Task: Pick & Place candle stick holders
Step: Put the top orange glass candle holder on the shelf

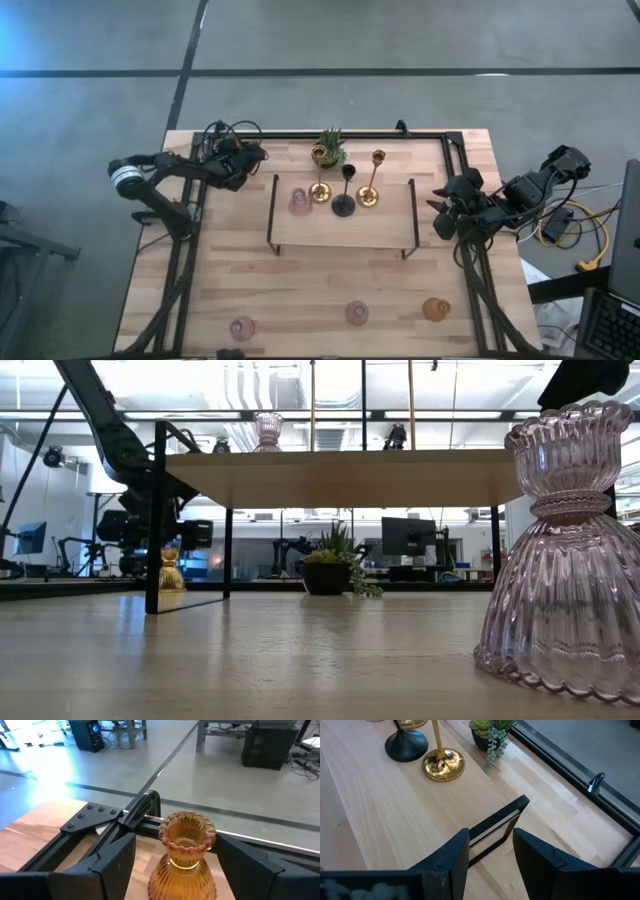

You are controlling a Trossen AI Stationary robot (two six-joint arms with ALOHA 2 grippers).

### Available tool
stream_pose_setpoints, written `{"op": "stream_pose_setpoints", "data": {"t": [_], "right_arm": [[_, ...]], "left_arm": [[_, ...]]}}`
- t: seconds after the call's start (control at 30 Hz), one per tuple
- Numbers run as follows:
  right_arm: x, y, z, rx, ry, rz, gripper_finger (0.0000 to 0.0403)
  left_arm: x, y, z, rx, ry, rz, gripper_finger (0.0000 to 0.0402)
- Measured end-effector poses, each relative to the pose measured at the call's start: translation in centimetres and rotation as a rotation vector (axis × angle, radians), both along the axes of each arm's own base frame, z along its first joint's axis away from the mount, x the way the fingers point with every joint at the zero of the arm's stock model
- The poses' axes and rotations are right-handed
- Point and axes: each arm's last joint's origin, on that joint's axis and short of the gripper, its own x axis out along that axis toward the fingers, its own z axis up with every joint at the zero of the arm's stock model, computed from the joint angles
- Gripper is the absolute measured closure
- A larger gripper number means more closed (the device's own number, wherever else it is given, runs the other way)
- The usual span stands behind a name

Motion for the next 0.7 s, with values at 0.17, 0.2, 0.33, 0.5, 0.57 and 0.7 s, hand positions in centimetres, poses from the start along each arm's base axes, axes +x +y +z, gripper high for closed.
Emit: {"op": "stream_pose_setpoints", "data": {"t": [0.17, 0.2, 0.33, 0.5, 0.57, 0.7], "right_arm": [[0.0, 0.01, 0.0, -0.002, 0.001, 0.002, 0.0254], [0.01, 0.0, 0.0, -0.002, 0.001, 0.001, 0.0255], [0.01, 0.0, 0.0, -0.002, 0.001, 0.001, 0.0261], [0.02, -0.04, 0.04, -0.018, -0.009, -0.006, 0.0264], [0.02, -0.04, 0.04, -0.019, -0.01, -0.006, 0.0262], [0.03, -0.03, 0.04, -0.022, -0.008, -0.002, 0.0257]], "left_arm": [[-0.14, 0.96, -0.75, 0.006, -0.007, 0.028, 0.0127], [-0.14, 1.09, -0.85, 0.006, -0.005, 0.033, 0.0128], [-0.09, 1.1, -0.91, 0.021, 0.003, 0.052, 0.0128], [-0.15, 1.07, -0.87, 0.052, -0.029, 0.085, 0.013], [-0.17, 1.07, -0.86, 0.059, -0.033, 0.093, 0.0131], [-0.18, 1.06, -0.83, 0.077, -0.05, 0.11, 0.0131]]}}
